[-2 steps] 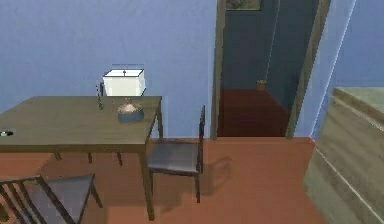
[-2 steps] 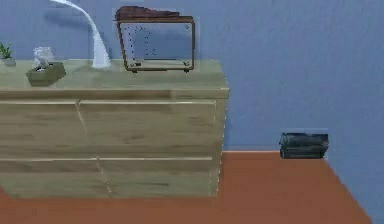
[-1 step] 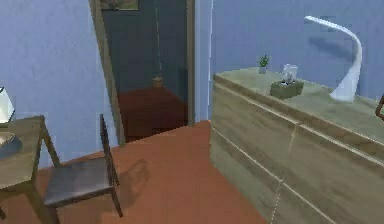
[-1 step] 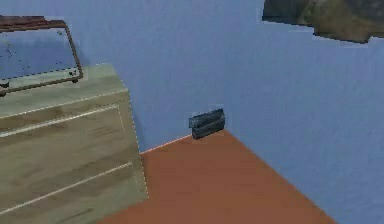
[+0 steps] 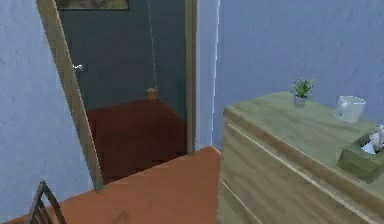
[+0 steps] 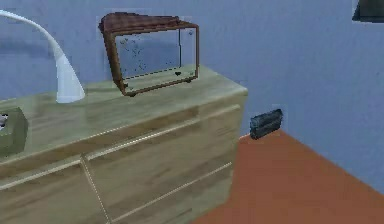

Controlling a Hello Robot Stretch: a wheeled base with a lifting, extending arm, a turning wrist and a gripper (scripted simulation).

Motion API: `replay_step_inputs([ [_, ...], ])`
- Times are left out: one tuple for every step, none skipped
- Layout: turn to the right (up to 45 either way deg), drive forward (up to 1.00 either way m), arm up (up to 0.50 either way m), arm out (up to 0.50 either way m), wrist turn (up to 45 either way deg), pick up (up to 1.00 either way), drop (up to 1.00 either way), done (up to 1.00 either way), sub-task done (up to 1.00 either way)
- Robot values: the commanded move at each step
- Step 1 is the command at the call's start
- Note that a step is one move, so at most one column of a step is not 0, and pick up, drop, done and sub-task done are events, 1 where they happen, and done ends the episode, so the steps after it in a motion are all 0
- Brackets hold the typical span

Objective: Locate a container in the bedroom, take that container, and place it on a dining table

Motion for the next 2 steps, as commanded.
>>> replay_step_inputs([
  [-45.0, 0.0, 0.0, 0.0, 0.0, 0.0, 0.0, 0.0, 0.0],
  [45.0, 0.0, 0.0, 0.0, 0.0, 0.0, 0.0, 0.0, 0.0],
])
